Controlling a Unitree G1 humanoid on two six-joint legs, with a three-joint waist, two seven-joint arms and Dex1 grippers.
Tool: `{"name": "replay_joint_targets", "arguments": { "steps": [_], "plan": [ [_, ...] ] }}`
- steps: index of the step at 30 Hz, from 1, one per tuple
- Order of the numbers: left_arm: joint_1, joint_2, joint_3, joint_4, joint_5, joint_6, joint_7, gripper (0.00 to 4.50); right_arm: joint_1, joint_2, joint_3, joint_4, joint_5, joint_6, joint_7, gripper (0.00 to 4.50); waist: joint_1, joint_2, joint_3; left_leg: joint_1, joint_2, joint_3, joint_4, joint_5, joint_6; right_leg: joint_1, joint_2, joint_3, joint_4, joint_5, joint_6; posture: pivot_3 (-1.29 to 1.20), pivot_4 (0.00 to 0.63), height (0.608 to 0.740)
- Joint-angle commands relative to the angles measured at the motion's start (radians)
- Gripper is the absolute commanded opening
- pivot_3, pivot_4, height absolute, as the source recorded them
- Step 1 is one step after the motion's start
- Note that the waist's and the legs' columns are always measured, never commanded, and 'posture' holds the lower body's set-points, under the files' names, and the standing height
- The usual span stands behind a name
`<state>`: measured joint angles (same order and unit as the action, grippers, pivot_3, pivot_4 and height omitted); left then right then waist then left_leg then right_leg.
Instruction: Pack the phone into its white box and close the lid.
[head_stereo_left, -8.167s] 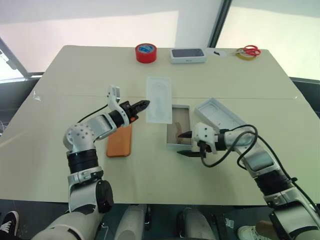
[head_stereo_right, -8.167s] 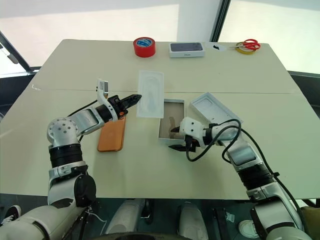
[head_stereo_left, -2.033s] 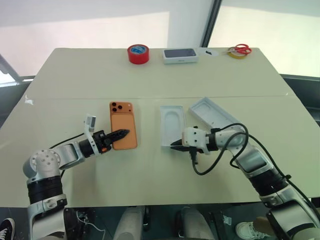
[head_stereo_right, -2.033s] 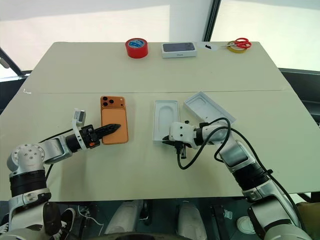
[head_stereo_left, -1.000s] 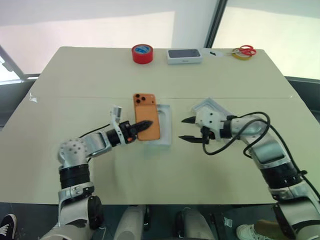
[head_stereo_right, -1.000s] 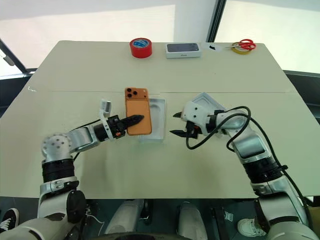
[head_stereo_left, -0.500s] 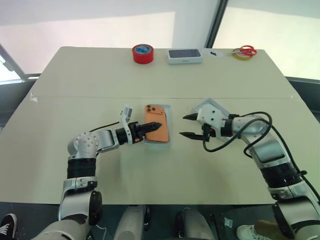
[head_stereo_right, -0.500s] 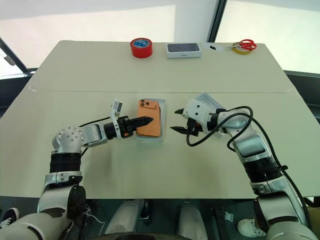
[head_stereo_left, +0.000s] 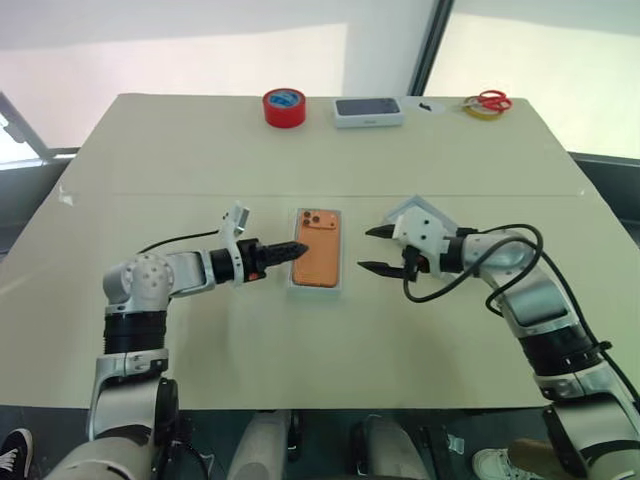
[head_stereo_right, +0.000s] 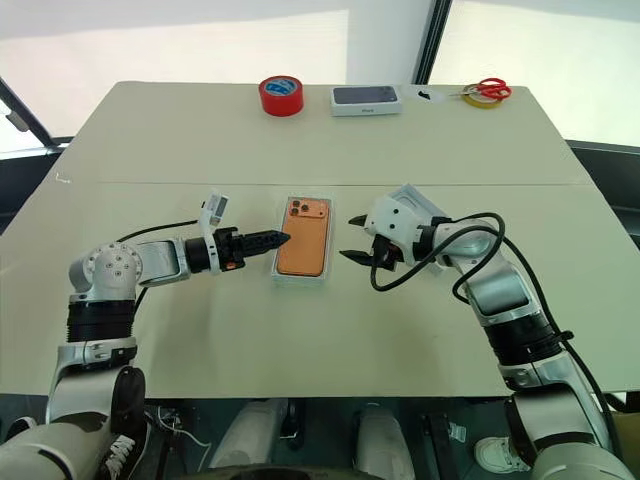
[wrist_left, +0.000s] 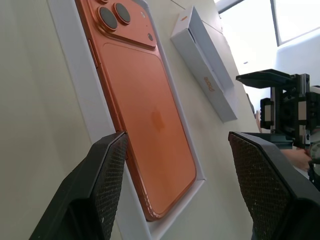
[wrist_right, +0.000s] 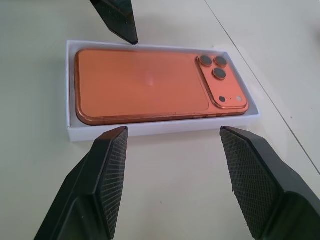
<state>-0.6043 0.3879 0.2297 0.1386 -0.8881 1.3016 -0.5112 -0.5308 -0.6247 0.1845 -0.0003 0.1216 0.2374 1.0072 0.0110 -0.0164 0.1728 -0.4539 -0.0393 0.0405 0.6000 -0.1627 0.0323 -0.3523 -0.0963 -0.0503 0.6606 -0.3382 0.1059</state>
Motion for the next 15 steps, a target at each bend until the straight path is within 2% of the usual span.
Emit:
{"name": "replay_joint_targets", "arguments": {
  "steps": [1,3,7,8,15],
  "plan": [
    [0.003,0.013,0.039,-0.063,0.002,-0.048,0.005,3.14,-0.023,0.004,-0.001,0.006,-0.014,-0.023,-0.006,2.83,0.000,0.000,0.000,0.000,0.000,0.000,0.000,0.000,0.000,0.000,0.000,0.000,0.000,0.000,0.000,0.00,0.150,0.735],
    [0.012,0.033,0.034,-0.080,0.044,-0.116,0.004,2.56,-0.026,0.006,0.010,0.029,-0.032,-0.041,-0.011,2.20,-0.001,0.000,0.000,0.000,0.000,0.000,0.000,0.000,0.000,0.000,0.000,0.000,0.000,0.000,0.000,0.00,0.150,0.735],
    [0.055,0.098,-0.085,-0.111,0.183,-0.276,-0.059,0.45,-0.040,0.014,0.047,0.108,-0.121,-0.096,-0.059,0.10,-0.005,0.000,0.000,0.000,0.000,0.000,-0.001,0.000,0.000,0.000,0.000,0.000,0.000,0.000,0.000,0.00,0.150,0.735],
    [0.066,0.111,-0.122,-0.115,0.221,-0.311,-0.068,0.05,-0.044,0.020,0.057,0.128,-0.143,-0.107,-0.076,0.00,-0.006,0.000,0.000,0.000,0.000,0.000,-0.001,0.000,0.000,0.000,0.000,0.000,0.000,0.000,0.000,0.00,0.150,0.735],
    [0.100,0.143,-0.275,-0.109,0.380,-0.452,-0.121,0.05,-0.047,0.060,0.097,0.171,-0.202,-0.153,-0.108,0.00,-0.004,0.001,0.000,0.000,0.000,0.000,-0.001,0.000,0.000,-0.002,0.000,0.000,0.000,0.000,0.000,0.00,0.150,0.735]
  ]
}}
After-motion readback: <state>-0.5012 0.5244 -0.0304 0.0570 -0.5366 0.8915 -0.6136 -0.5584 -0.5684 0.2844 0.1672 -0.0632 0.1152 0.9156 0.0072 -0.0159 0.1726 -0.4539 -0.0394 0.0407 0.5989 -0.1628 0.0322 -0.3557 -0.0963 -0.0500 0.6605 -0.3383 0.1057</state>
